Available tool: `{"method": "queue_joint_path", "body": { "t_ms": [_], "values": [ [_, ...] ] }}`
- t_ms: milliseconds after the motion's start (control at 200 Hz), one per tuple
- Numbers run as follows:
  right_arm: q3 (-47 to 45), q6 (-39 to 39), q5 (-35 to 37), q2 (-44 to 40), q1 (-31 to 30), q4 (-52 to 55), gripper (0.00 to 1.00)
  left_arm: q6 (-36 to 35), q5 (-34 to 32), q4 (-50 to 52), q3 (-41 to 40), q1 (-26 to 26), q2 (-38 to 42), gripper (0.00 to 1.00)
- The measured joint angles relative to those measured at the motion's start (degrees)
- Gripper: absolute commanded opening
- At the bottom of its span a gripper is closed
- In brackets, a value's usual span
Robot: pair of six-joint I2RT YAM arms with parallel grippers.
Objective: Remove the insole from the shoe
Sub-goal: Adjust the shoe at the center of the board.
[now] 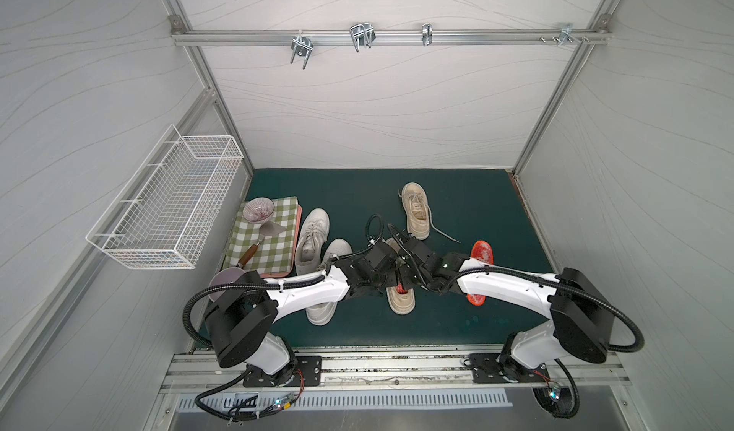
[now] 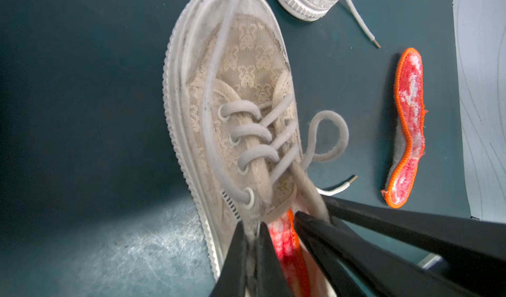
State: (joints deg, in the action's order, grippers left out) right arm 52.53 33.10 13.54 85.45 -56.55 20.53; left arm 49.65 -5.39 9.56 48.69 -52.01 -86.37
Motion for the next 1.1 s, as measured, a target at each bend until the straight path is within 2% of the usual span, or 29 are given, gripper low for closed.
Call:
{"method": "queue_joint_path", "body": {
  "t_ms": [250,370,475,640,890,1045,1100],
  "values": [
    [-0.13,1.22,2.1,-0.24,0.61,1.2,0.0,0.26,-1.07,-0.15,-1.53,0.42,1.6,0.0],
    [-2.32,1.86,1.55,-2.19,4.13,0.7,0.0,1.53,-1.53,-1.31,-4.26,1.18,3.89,0.0],
    [-5.18,2.34,-1.49,-4.11,8.66,-0.79,0.0,3.3,-1.4,-4.39,-7.52,1.51,6.1,0.0],
    [-8.44,3.17,-6.51,-6.08,11.63,-2.99,0.0,6.56,-1.16,-9.73,-12.24,1.73,9.42,0.0],
    [-9.75,3.41,-8.74,-7.21,12.28,-4.22,0.0,8.09,0.26,-12.48,-13.79,2.1,9.94,0.0],
    [-9.7,1.07,-9.2,-7.21,11.93,-4.74,0.0,7.06,1.55,-12.63,-12.04,2.01,6.73,0.0],
    [-9.62,-0.22,-9.29,-7.21,11.43,-4.72,0.06,6.54,1.51,-12.61,-11.28,1.62,5.77,0.0]
  ]
}}
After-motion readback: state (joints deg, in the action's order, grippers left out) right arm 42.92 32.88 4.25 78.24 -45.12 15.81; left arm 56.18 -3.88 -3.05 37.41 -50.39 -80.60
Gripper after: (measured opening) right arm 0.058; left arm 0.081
